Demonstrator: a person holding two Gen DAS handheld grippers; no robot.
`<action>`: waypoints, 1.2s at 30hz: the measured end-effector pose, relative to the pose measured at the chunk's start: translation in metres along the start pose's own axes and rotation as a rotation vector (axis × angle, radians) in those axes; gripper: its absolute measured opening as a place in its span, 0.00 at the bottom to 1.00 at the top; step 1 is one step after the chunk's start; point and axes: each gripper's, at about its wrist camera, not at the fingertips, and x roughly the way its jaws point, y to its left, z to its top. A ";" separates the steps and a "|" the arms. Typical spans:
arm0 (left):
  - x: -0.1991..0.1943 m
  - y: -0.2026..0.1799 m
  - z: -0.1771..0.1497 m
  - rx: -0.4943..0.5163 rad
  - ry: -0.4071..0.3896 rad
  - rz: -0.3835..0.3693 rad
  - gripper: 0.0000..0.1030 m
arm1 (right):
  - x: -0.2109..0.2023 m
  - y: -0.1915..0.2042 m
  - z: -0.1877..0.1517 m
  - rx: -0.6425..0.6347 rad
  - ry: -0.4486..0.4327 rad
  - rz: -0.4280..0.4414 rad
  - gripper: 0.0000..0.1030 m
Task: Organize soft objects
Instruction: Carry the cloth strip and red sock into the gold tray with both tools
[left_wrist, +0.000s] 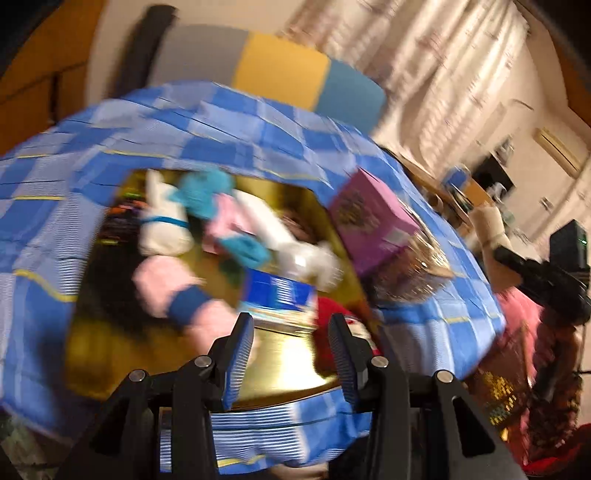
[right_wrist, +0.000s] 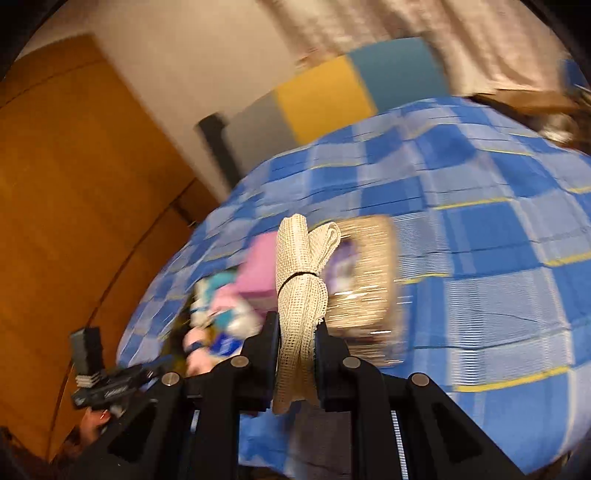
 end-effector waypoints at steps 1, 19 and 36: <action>-0.006 0.005 -0.003 -0.010 -0.020 0.024 0.41 | 0.012 0.015 -0.001 -0.027 0.030 0.028 0.16; -0.069 0.058 -0.025 -0.155 -0.131 0.237 0.41 | 0.204 0.180 -0.048 -0.591 0.485 0.199 0.16; -0.092 0.085 -0.043 -0.245 -0.111 0.478 0.41 | 0.293 0.230 -0.088 -0.925 0.706 0.178 0.22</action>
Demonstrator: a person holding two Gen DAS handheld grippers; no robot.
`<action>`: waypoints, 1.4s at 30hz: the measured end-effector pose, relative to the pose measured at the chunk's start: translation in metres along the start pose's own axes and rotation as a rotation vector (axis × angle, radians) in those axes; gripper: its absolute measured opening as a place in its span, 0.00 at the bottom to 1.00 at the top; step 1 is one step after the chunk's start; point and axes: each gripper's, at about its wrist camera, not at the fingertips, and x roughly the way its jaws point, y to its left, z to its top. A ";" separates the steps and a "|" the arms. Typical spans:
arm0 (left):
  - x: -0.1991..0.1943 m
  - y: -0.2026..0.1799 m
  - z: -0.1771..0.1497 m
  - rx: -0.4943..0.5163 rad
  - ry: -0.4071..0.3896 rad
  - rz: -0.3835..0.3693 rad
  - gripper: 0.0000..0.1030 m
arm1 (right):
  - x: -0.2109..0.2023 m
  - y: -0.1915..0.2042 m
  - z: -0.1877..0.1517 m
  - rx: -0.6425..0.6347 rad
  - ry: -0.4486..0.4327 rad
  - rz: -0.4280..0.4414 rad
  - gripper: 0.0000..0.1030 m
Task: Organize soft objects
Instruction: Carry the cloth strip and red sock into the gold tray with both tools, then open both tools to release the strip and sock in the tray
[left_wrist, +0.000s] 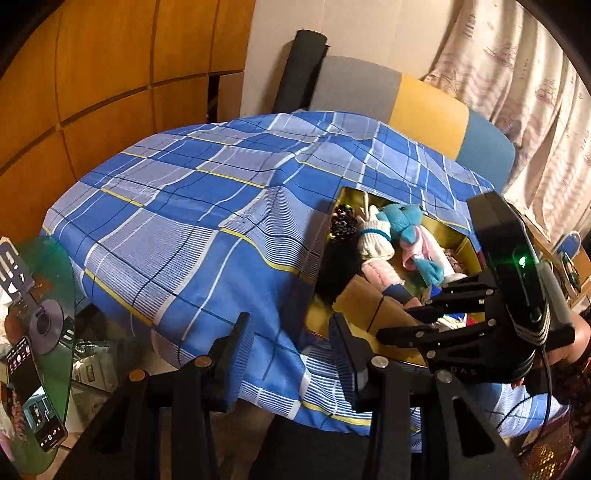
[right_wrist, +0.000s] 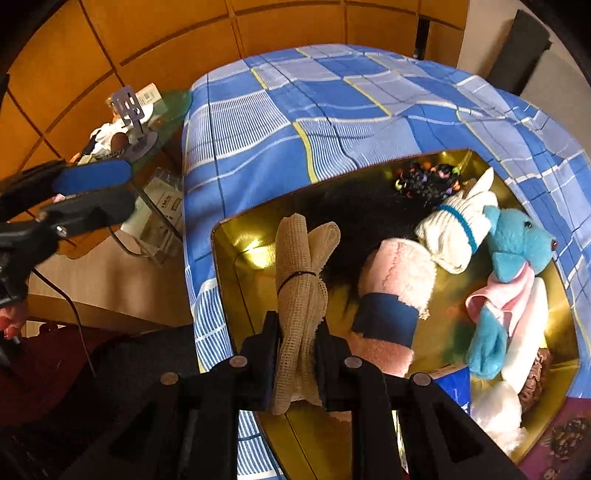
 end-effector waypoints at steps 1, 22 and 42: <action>0.000 0.000 0.000 -0.002 0.001 -0.002 0.41 | 0.001 0.001 -0.001 0.003 0.000 -0.012 0.22; 0.000 -0.045 -0.003 0.121 0.017 0.127 0.41 | -0.108 0.017 -0.071 0.604 -0.434 -0.333 0.92; -0.034 -0.091 -0.007 0.228 -0.052 0.080 0.41 | -0.134 0.026 -0.121 0.824 -0.447 -0.542 1.00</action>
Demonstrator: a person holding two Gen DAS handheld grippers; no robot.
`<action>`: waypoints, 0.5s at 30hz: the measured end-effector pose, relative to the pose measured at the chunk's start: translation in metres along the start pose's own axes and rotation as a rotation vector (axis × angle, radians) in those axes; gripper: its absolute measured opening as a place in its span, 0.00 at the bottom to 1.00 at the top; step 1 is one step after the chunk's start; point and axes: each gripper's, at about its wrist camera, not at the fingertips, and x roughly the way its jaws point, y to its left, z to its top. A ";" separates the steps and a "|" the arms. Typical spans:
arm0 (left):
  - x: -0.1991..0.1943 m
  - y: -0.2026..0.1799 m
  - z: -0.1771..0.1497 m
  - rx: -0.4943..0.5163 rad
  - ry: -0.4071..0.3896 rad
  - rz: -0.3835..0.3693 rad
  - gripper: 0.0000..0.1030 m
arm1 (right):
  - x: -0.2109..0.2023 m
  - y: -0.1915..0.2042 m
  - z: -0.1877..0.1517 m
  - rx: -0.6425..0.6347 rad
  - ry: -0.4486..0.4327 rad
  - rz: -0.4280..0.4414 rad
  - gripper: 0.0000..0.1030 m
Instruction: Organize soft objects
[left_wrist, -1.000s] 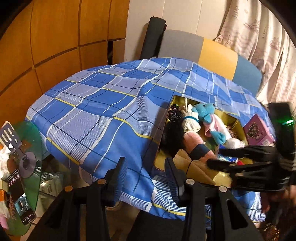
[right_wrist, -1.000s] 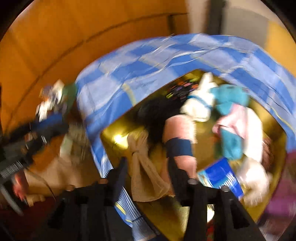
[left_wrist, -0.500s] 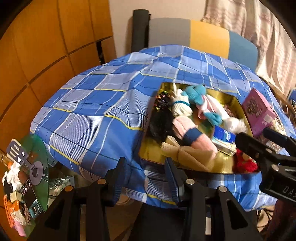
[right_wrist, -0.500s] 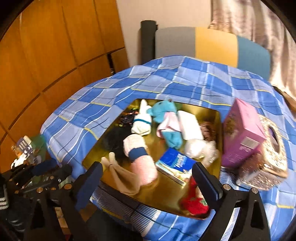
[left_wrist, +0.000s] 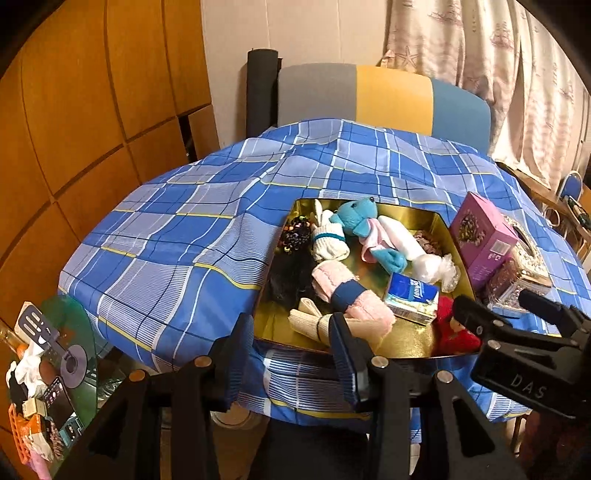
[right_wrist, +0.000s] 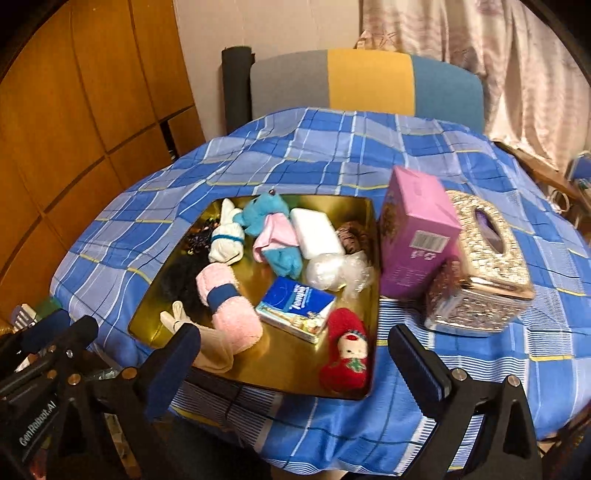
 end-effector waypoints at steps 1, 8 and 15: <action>0.000 -0.001 -0.001 0.002 0.004 0.002 0.41 | -0.005 0.000 -0.001 0.002 -0.015 -0.008 1.00; 0.000 -0.002 -0.007 0.005 0.014 0.037 0.41 | -0.020 0.002 -0.008 0.029 -0.056 -0.109 1.00; 0.001 0.003 -0.009 -0.003 0.031 0.031 0.41 | -0.017 0.005 -0.013 0.046 -0.038 -0.161 1.00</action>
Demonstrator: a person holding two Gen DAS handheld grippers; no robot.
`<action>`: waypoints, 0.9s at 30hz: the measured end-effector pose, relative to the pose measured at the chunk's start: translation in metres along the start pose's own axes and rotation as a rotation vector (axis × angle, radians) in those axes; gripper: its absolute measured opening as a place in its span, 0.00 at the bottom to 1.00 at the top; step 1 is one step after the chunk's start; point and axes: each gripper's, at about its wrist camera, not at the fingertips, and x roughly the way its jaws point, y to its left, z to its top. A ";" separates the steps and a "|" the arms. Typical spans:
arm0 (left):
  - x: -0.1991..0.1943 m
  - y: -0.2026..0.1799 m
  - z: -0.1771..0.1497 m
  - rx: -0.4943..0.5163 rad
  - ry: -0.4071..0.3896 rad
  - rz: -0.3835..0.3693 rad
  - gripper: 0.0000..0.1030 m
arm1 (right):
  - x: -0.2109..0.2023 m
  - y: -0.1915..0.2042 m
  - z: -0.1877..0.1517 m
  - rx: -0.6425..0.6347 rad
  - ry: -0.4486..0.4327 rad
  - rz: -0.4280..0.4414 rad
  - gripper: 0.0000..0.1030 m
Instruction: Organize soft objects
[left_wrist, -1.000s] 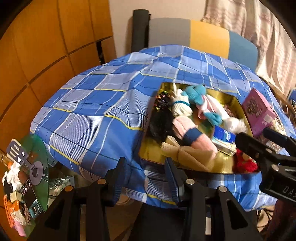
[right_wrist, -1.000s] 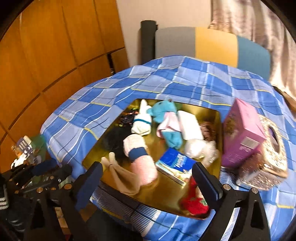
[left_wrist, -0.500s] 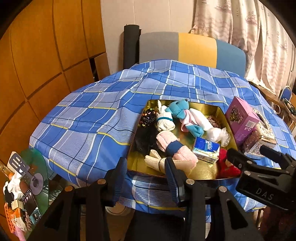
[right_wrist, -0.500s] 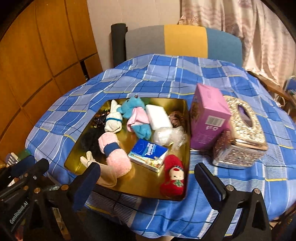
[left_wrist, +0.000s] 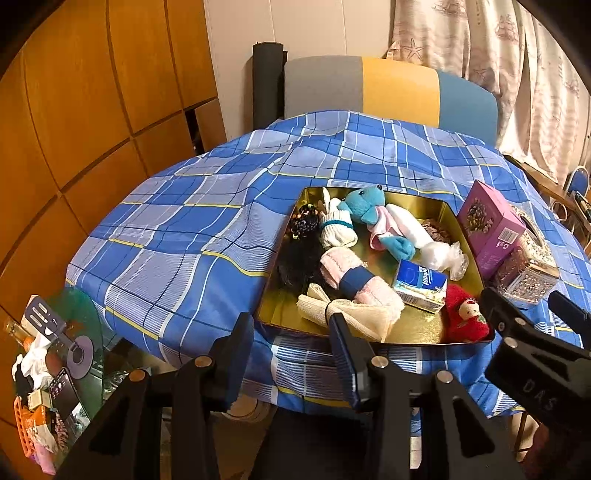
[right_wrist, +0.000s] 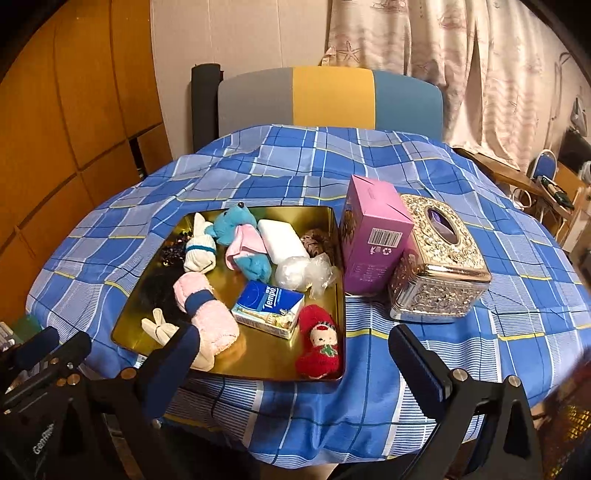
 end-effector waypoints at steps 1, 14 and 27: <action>0.000 0.001 0.000 -0.003 0.005 -0.008 0.41 | 0.002 0.000 0.000 0.001 0.009 -0.020 1.00; -0.001 0.001 -0.001 -0.010 0.014 -0.062 0.41 | 0.010 0.005 -0.006 0.003 0.051 -0.012 1.00; 0.002 0.002 -0.003 -0.013 0.031 -0.078 0.41 | 0.014 0.007 -0.009 0.002 0.068 -0.011 1.00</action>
